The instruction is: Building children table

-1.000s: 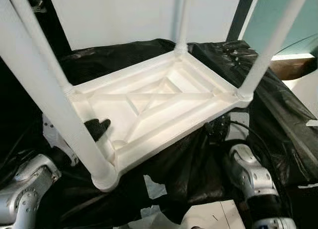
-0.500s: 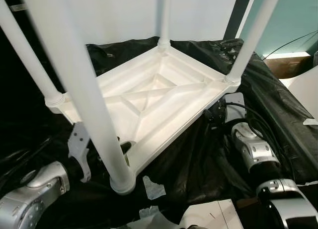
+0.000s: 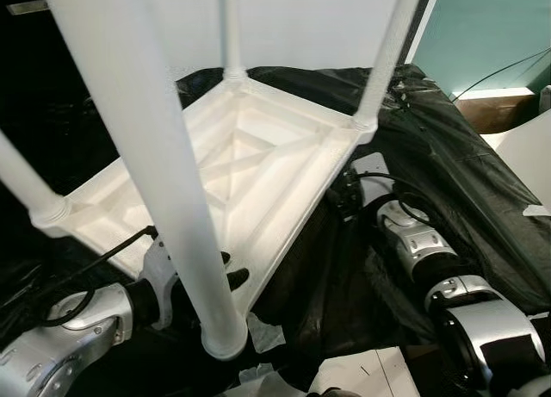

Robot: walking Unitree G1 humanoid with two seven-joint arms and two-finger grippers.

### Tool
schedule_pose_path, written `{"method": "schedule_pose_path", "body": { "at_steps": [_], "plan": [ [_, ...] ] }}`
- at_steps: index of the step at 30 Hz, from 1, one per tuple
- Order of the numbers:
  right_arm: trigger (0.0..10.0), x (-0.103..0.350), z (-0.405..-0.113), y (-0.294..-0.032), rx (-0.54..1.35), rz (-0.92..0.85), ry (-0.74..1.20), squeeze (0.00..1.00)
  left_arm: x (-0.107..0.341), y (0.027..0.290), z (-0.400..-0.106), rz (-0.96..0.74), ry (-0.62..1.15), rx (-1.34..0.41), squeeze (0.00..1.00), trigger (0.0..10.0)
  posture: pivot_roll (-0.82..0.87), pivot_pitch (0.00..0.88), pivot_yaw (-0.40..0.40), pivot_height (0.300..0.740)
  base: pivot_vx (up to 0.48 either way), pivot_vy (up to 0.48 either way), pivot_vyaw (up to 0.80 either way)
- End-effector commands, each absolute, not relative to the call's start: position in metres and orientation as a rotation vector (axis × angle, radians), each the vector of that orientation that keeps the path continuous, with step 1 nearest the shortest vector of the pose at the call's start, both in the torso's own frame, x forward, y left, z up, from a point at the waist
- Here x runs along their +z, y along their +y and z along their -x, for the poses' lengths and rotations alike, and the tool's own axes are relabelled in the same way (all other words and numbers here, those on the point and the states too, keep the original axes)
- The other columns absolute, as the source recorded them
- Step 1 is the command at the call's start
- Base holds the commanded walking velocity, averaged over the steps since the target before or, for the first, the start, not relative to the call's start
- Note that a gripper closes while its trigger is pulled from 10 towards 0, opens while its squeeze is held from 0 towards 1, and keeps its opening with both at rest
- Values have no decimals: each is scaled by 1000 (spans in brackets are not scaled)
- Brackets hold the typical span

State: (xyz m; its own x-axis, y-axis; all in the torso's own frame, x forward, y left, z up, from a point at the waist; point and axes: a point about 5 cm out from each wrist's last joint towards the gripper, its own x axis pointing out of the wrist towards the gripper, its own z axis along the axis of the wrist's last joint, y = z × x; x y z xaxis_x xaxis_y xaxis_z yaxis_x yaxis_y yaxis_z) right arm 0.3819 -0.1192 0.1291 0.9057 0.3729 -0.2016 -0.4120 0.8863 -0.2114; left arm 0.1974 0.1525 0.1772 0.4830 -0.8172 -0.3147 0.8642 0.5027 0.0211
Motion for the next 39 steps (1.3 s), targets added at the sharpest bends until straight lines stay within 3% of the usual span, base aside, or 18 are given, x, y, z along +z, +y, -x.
{"method": "schedule_pose_path", "body": {
  "at_steps": [1,8,16,22,29,32,39],
  "plan": [
    [10000,131,-380,-91,547,266,142,0,181,137,-178,-153,298,-1342,0,10000,182,116,-48,740,0,0,0],
    [10000,134,-382,-82,590,240,138,0,181,136,-177,-157,302,-1343,0,10000,185,119,-47,740,0,0,0],
    [10000,160,-383,-47,790,206,44,0,180,129,-172,-152,310,-1353,0,10000,213,125,-37,740,0,0,0],
    [10000,164,-382,-46,818,215,5,0,178,127,-170,-140,326,-1353,0,10000,218,121,-38,740,0,0,0],
    [10000,157,-381,-70,758,245,-47,0,180,140,-183,-174,304,-1235,0,10000,215,111,-39,740,0,0,0],
    [10000,150,-381,-95,669,257,-57,0,182,156,-199,-243,264,-1111,0,10000,208,106,-40,740,0,0,0],
    [10000,144,-381,-121,520,222,-53,0,187,180,-212,-315,248,-989,0,10000,202,100,-41,740,0,0,0]
  ]
}}
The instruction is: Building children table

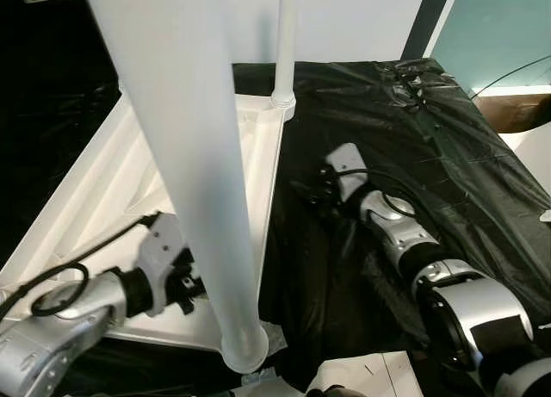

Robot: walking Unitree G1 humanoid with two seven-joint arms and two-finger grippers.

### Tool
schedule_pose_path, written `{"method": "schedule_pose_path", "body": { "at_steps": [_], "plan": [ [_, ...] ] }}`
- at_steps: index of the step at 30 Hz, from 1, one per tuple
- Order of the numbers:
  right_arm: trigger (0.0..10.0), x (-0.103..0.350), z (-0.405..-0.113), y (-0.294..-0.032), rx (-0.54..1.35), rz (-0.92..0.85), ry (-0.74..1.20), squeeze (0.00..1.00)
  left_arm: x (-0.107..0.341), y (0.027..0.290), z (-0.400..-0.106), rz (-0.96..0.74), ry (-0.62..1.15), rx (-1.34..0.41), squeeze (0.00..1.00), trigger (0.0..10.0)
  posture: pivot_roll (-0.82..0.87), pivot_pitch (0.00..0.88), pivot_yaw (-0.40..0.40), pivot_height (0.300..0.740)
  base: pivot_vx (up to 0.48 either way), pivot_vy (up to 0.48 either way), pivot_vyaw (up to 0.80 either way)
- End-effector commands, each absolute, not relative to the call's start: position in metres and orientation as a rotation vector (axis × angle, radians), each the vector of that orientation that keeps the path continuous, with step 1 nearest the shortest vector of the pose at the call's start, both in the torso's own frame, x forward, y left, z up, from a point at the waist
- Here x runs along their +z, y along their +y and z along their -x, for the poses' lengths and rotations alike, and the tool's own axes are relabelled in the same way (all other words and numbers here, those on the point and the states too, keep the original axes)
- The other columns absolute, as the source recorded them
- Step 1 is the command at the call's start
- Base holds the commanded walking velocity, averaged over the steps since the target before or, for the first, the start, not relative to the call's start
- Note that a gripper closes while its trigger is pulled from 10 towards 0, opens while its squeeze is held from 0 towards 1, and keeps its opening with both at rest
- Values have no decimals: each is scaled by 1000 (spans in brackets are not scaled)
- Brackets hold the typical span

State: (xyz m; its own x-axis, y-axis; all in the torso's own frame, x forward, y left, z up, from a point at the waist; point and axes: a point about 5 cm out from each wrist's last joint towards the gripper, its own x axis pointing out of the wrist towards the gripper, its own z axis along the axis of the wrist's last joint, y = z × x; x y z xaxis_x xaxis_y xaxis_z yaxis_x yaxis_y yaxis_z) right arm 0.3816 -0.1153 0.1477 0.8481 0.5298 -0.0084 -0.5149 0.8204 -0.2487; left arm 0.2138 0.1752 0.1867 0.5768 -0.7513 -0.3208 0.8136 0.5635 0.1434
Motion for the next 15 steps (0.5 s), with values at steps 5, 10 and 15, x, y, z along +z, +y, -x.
{"method": "schedule_pose_path", "body": {
  "at_steps": [5,10,15],
  "plan": [
    [10000,140,-371,-133,511,168,-94,0,191,211,-220,-362,273,-875,0,10000,195,99,-41,740,0,0,0],
    [10000,135,-363,-145,505,161,-103,0,194,234,-219,-388,278,-800,0,10000,178,97,-33,740,0,0,0],
    [10000,134,-360,-152,486,163,-106,0,195,246,-217,-398,281,-766,0,10000,178,97,-33,740,0,0,0]
  ]
}}
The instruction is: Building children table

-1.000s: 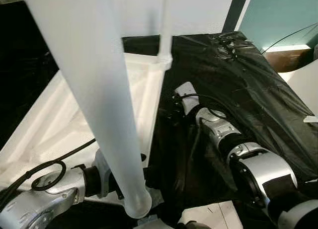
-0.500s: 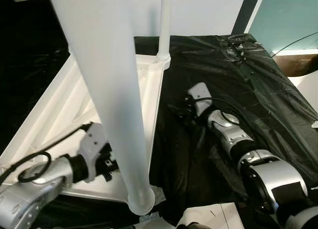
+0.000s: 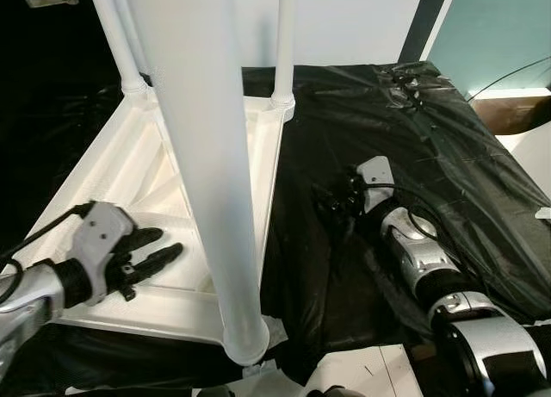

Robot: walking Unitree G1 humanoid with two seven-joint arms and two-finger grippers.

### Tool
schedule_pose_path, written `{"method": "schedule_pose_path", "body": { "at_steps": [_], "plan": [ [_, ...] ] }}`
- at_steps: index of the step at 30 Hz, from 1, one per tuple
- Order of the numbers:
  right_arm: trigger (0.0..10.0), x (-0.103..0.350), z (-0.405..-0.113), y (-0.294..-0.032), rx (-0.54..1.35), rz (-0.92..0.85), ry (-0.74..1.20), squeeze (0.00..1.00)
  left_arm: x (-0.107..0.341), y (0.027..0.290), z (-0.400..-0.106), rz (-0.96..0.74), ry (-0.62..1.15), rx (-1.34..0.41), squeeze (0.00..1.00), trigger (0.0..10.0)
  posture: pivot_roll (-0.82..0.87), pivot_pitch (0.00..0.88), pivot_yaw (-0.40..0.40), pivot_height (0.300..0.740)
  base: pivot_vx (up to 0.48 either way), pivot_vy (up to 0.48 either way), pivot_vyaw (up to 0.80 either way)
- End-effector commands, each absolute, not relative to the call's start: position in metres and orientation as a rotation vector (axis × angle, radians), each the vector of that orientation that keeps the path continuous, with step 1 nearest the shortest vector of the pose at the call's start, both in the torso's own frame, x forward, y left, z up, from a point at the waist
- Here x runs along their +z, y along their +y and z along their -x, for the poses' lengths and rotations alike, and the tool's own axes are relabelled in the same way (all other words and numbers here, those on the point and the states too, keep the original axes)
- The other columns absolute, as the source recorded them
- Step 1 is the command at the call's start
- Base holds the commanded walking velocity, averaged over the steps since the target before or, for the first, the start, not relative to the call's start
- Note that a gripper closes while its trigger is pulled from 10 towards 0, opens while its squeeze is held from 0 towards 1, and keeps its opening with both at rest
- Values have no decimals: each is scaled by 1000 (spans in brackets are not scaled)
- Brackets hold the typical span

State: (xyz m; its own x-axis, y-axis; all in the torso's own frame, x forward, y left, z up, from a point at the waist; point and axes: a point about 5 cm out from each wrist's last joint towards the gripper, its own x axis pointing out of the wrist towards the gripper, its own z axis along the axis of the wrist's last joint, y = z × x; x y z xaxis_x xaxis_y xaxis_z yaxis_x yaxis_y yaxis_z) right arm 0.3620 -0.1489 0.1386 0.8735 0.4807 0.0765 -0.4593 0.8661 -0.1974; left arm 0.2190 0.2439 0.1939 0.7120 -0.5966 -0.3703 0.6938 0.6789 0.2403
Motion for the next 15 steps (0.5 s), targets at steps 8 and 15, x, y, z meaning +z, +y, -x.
{"method": "schedule_pose_path", "body": {
  "at_steps": [8,15],
  "plan": [
    [10000,140,-357,-169,431,169,-117,0,210,275,-220,-388,203,-635,0,10000,157,95,-13,740,0,0,0],
    [10000,139,-354,-171,421,168,-115,0,208,274,-212,-288,140,-598,0,10000,155,100,-12,740,0,0,0]
  ]
}}
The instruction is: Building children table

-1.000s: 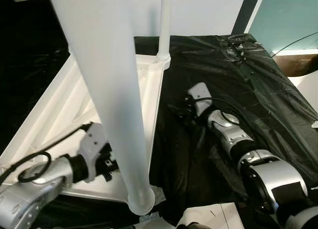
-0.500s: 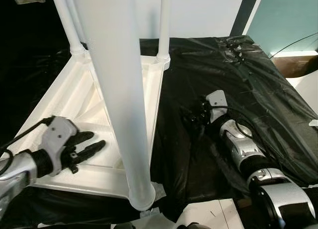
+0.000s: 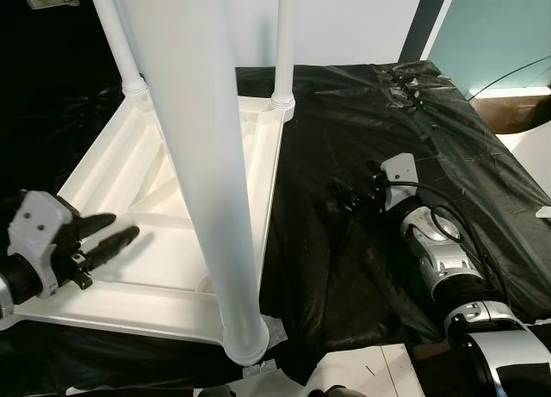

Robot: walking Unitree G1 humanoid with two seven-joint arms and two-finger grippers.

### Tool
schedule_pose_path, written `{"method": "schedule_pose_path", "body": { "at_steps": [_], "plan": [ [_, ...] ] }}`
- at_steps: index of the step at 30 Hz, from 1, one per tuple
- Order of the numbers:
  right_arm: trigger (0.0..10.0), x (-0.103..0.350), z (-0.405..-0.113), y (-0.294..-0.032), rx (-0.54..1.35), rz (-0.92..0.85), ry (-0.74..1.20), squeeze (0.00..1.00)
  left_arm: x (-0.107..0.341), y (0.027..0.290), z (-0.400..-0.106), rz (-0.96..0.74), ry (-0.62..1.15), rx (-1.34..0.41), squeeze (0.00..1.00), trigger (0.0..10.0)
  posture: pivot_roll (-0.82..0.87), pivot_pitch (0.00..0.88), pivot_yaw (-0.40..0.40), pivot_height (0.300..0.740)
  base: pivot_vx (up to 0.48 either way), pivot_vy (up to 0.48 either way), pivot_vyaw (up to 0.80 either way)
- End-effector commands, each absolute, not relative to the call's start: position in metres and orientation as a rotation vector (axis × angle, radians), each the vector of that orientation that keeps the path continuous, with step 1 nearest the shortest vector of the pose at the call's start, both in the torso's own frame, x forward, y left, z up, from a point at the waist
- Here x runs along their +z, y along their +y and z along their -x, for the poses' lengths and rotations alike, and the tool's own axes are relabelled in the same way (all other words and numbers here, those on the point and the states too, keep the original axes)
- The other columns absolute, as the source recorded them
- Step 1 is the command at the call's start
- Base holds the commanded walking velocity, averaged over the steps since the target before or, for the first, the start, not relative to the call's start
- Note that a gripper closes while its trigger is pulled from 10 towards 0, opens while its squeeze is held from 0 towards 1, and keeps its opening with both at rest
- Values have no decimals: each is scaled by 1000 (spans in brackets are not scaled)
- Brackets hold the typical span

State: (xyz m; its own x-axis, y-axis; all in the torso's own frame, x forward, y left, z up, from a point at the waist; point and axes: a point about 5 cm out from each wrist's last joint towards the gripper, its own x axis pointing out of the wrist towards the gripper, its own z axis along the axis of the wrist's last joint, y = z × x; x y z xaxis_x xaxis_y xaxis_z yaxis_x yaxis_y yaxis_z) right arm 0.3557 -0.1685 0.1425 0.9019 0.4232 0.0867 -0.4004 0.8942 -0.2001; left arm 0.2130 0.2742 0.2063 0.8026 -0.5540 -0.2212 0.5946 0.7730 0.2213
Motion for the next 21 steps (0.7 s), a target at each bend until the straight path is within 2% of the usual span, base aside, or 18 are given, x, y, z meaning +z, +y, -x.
{"method": "schedule_pose_path", "body": {
  "at_steps": [1,7,9,11,16,21],
  "plan": [
    [10000,138,-352,-171,420,167,-112,0,206,271,-210,-239,130,-584,0,10000,158,105,-9,740,0,0,0],
    [10000,136,-350,-171,413,163,-107,0,209,269,-204,-165,77,-540,0,10000,152,115,6,740,0,0,0],
    [10000,135,-347,-171,408,161,-104,0,217,273,-198,-39,-4,-510,0,10000,145,119,18,740,0,0,0],
    [10000,134,-346,-171,406,160,-103,0,220,274,-195,-3,-26,-508,0,10000,144,120,20,740,0,0,0],
    [10000,133,-343,-173,392,156,-99,0,214,269,-183,51,-4,-546,0,10000,139,122,27,740,0,0,0],
    [10000,131,-341,-176,383,154,-89,0,201,248,-164,72,98,-713,0,10000,139,121,29,740,0,0,0]
  ]
}}
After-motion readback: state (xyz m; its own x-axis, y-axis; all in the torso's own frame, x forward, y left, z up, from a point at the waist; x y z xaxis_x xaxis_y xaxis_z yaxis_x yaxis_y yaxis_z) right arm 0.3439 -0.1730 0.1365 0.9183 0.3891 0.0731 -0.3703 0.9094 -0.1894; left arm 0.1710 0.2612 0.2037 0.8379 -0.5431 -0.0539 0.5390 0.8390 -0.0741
